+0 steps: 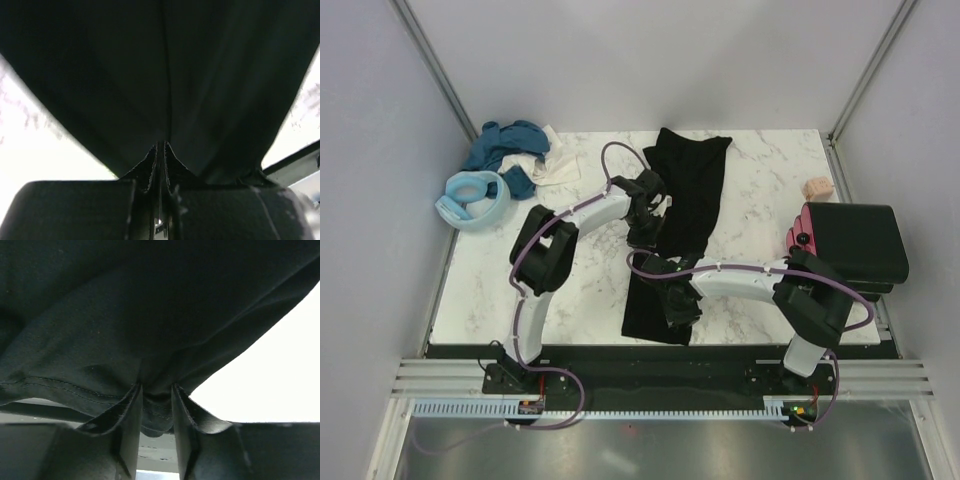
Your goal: Fold and stack the t-shirts
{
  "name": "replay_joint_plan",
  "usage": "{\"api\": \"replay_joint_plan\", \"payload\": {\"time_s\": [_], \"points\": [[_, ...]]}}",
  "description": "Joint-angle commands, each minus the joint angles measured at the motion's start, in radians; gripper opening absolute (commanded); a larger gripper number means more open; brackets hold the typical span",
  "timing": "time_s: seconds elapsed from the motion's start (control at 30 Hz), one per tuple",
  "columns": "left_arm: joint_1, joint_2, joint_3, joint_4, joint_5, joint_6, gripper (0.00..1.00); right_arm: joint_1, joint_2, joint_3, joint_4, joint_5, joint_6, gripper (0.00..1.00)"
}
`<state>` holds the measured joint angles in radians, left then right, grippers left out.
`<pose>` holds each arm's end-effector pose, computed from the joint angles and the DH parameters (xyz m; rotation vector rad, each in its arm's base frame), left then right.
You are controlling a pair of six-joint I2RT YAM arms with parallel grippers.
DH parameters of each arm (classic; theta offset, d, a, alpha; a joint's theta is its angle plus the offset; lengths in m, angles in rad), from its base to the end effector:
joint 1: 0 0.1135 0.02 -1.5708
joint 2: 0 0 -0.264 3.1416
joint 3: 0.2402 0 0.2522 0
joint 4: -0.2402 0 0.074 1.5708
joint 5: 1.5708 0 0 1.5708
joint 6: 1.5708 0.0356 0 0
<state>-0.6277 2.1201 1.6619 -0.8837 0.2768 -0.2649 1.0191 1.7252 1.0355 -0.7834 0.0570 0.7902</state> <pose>0.3412 -0.2596 0.1787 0.5904 2.9515 -0.5275 0.1581 0.2531 0.1558 -0.3425 3.0164 0.0632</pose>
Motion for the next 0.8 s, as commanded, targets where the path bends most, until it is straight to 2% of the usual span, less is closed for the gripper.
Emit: {"api": "replay_joint_plan", "payload": {"time_s": [0.0,0.07,0.1,0.17,0.43,0.67,0.77], "points": [[-0.01,0.084,0.081,0.009,0.056,0.046,0.02,0.016,0.045,-0.014,0.012,0.007,0.021,0.3],[-0.013,0.124,0.093,0.006,0.061,0.043,0.02,0.015,0.051,-0.015,-0.013,0.007,0.021,0.19],[-0.015,0.132,0.096,0.006,0.055,0.035,0.02,0.015,0.053,-0.017,-0.023,0.007,0.021,0.06],[-0.017,0.147,0.101,0.003,0.035,0.027,0.02,0.015,0.05,-0.025,-0.057,0.007,0.03,0.0],[-0.018,0.267,0.237,-0.035,0.042,0.0,0.02,0.01,-0.048,-0.101,-0.123,0.046,0.13,0.0],[-0.032,0.313,0.305,-0.063,0.024,-0.008,0.02,-0.039,-0.052,-0.123,-0.152,0.087,0.142,0.0],[-0.032,0.275,0.257,-0.075,-0.039,-0.013,0.02,-0.069,-0.053,-0.082,-0.168,0.119,0.112,0.08]]}}
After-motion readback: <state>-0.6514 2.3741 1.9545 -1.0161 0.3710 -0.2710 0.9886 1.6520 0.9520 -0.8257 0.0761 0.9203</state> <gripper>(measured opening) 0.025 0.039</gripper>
